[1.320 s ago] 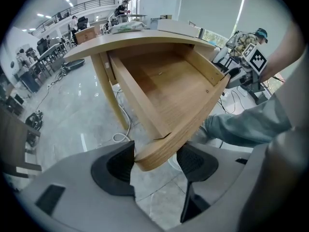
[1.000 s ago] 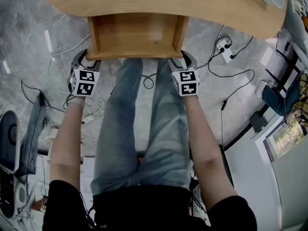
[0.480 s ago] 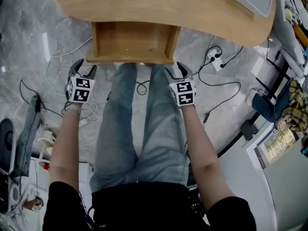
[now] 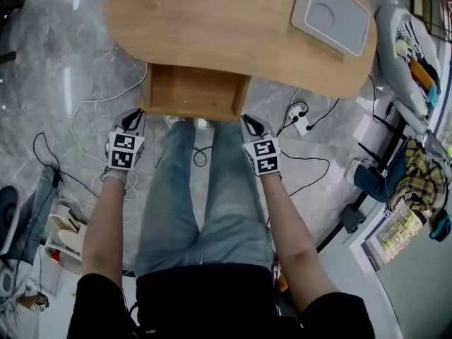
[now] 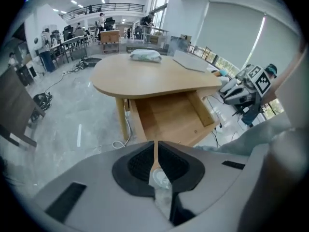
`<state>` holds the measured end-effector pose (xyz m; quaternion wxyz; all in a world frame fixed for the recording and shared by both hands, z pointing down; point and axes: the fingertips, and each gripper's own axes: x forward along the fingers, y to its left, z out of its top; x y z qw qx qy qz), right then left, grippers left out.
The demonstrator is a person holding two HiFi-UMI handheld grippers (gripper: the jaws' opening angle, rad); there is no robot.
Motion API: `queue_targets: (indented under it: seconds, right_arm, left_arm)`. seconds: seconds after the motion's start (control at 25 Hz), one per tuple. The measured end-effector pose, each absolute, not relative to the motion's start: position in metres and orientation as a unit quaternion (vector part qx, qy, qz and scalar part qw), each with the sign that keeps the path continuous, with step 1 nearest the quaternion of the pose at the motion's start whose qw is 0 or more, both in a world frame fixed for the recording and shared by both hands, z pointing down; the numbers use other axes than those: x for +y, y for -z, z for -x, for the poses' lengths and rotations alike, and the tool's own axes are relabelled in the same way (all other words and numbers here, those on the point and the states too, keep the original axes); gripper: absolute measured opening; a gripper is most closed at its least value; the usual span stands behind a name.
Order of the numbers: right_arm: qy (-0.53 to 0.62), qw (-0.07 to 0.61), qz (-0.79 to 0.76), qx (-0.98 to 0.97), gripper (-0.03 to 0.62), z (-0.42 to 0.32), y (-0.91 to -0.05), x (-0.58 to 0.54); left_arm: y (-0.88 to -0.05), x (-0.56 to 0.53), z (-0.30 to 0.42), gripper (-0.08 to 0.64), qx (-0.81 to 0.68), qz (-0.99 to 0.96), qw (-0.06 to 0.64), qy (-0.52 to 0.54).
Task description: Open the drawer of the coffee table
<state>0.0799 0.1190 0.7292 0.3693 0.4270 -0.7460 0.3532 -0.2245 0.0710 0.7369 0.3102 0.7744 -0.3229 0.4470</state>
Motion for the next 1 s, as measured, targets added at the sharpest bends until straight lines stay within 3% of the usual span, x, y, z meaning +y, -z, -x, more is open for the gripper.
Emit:
queue_targets:
  seconds: [0.08,0.36,1.0]
  right_arm:
    - [-0.344,0.359,-0.423,-0.757,-0.001,-0.076,-0.71,0.106]
    - [-0.316,0.331,-0.411,-0.788,-0.002,-0.059,-0.642,0.069]
    - [-0.271,0.261,-0.401,-0.835,-0.002,-0.025,-0.477,0.01]
  left_arm:
    - [-0.719,0.064,0.217,0.027,-0.327,-0.782,0.325,-0.419]
    - [-0.65,0.043,0.2,0.015,-0.351,-0.797,0.343,-0.351]
    - [-0.484,0.009,0.171,0.015,-0.399,-0.823,0.318,-0.251]
